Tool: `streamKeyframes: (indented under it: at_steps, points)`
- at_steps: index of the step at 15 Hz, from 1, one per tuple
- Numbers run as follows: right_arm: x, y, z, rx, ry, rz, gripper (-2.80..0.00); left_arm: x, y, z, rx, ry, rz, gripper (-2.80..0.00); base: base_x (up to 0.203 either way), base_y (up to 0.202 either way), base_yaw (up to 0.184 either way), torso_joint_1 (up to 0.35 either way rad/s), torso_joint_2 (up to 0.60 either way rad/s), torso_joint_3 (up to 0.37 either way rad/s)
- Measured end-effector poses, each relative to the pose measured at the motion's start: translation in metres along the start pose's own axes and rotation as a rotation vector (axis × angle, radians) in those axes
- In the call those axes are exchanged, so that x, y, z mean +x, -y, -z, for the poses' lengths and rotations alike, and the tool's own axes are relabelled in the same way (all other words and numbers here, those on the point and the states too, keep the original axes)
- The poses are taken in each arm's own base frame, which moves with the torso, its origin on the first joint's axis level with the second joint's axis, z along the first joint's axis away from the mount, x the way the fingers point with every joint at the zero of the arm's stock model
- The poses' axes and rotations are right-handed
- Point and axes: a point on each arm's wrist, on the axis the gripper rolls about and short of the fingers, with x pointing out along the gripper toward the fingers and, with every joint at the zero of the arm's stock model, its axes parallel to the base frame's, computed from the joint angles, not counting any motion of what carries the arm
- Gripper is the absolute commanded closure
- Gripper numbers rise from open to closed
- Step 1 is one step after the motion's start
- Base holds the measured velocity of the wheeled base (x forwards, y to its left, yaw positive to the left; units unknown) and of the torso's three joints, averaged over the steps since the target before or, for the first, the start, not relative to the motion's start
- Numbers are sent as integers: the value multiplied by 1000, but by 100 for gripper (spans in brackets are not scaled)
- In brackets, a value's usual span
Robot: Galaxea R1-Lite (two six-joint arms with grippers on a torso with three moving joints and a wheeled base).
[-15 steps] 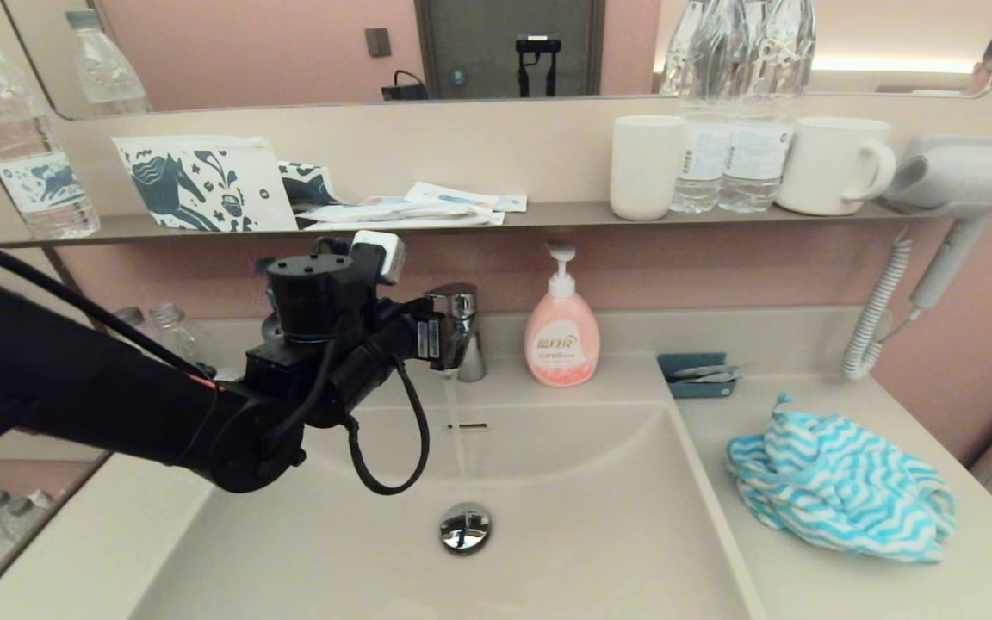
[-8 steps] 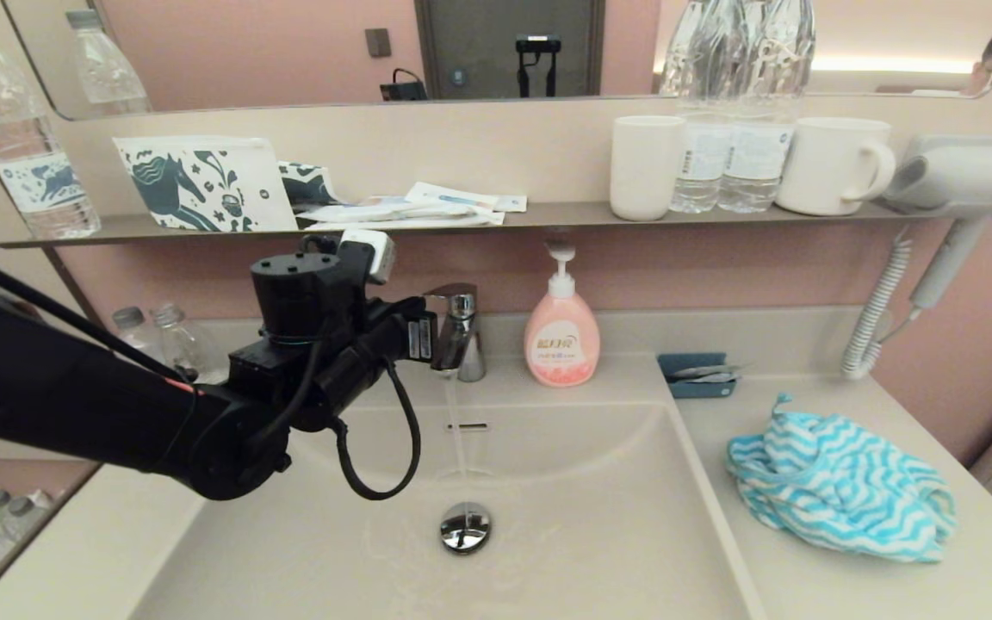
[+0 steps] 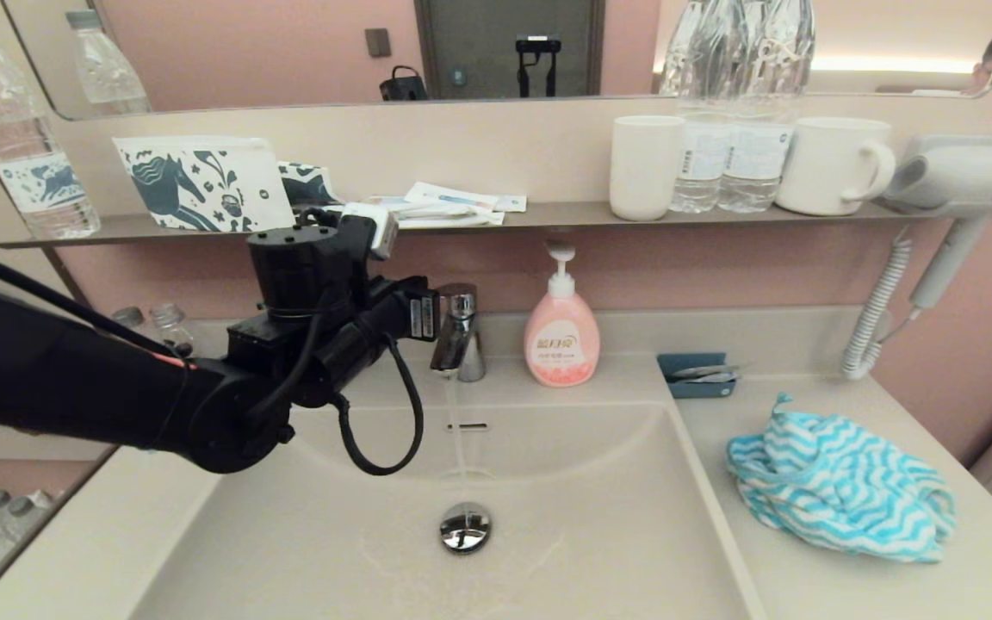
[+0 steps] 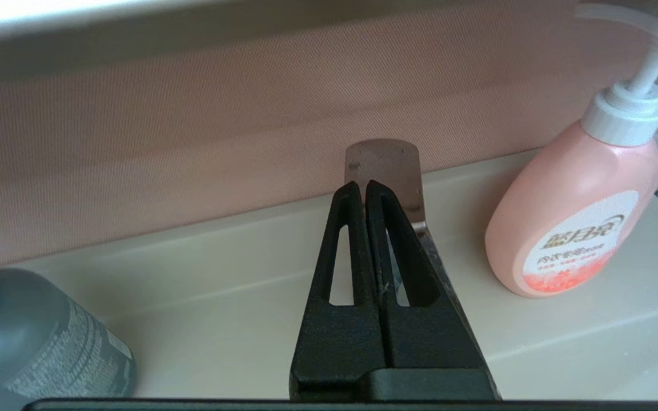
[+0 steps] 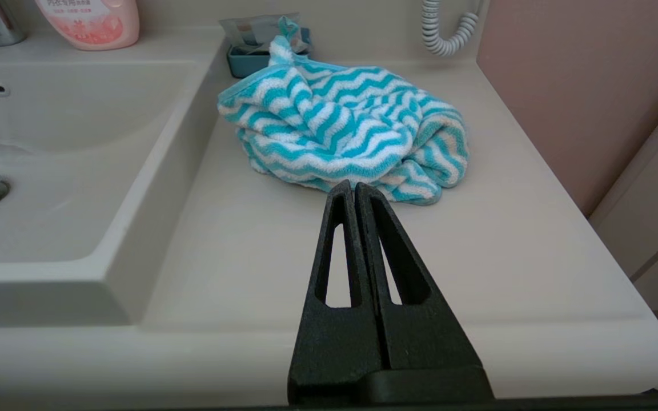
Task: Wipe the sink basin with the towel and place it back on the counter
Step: Turn off the faucet
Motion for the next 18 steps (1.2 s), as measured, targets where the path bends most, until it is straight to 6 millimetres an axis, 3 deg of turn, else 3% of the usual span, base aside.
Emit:
streamKeyframes:
  at_steps: [8, 18]
  points:
    - [0, 0, 0, 0, 0, 0, 0, 14, 3, -14, 52, 25, 4, 0, 0, 0, 0, 0, 0, 0]
    - [0, 0, 0, 0, 0, 0, 0, 18, 13, 17, 69, -62, 33, 0, 0, 0, 0, 0, 0, 0]
